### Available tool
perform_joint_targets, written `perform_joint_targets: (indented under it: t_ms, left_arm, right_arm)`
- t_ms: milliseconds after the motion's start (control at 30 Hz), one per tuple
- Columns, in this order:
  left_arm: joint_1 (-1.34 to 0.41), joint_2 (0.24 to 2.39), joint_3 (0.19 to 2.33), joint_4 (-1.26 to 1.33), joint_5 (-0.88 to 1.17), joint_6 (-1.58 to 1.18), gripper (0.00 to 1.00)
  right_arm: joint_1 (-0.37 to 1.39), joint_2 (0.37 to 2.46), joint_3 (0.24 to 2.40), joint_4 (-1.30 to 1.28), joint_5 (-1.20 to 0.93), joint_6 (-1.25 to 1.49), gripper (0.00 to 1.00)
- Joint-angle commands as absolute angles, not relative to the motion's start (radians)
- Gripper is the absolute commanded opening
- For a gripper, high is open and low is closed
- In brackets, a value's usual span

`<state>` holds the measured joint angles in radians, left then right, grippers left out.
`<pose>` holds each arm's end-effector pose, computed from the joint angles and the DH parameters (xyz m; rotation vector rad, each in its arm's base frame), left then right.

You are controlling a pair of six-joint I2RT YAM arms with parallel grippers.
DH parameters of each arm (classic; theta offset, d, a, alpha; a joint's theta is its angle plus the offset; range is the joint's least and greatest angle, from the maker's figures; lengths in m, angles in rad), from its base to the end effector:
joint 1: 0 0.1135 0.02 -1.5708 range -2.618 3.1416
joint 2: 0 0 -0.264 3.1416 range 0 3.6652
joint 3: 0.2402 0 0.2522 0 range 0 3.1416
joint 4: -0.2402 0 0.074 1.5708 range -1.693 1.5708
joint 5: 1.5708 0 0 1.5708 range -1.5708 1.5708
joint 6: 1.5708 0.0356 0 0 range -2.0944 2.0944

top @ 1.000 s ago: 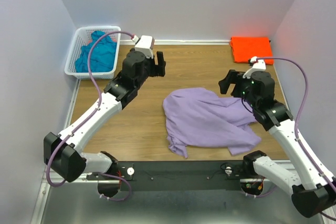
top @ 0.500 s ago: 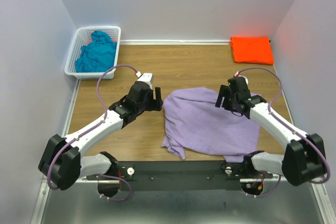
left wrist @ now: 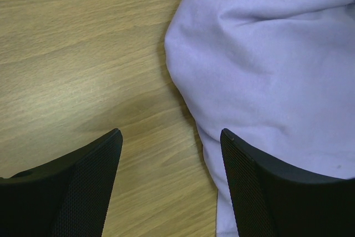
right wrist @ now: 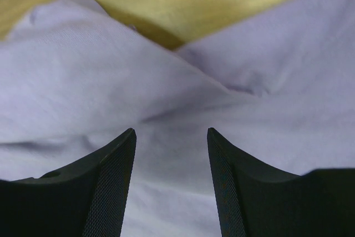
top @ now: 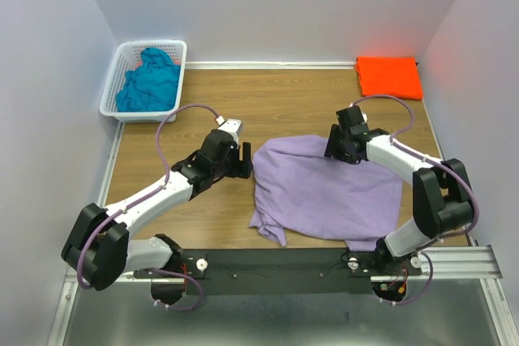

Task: Fold and stack the t-shirts
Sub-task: Flatten the tshirt out

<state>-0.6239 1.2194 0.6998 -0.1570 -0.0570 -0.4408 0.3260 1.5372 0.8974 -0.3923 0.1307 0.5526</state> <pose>0.2097 -0.1485 0.2232 0.1787 2.2890 -0.5023 0.2852 0.0915 0.1854 0.3401 2.5741 0.1510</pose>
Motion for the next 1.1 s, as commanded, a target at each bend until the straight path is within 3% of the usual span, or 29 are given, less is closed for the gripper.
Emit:
perform_joint_targets:
  t_ms: [0,400,733,900,1067]
  left_arm:
    - [-0.629,1.223,0.69,-0.141,-0.015,-0.397,0.79]
    - [-0.637,1.238,0.695,-0.181,0.057,-0.443,0.79]
    - [-0.664,1.246,0.69,-0.216,0.074,-0.474,0.78]
    - [-0.693,1.302,0.704,-0.215,0.092,-0.454,0.78]
    - [-0.75,1.37,0.735,-0.204,0.124,-0.453,0.7]
  right_arm:
    - [0.319,1.621,0.979,-0.336,0.112,0.554,0.61]
    - [0.057,1.931,1.17,-0.273,-0.052,0.509,0.56]
    - [0.005,2.098,1.393,-0.275,-0.029,0.523,0.46]
    - [-0.026,2.074,1.451,-0.282,-0.038,0.497,0.49]
    - [-0.002,1.884,1.343,-0.291,-0.023,0.48,0.56]
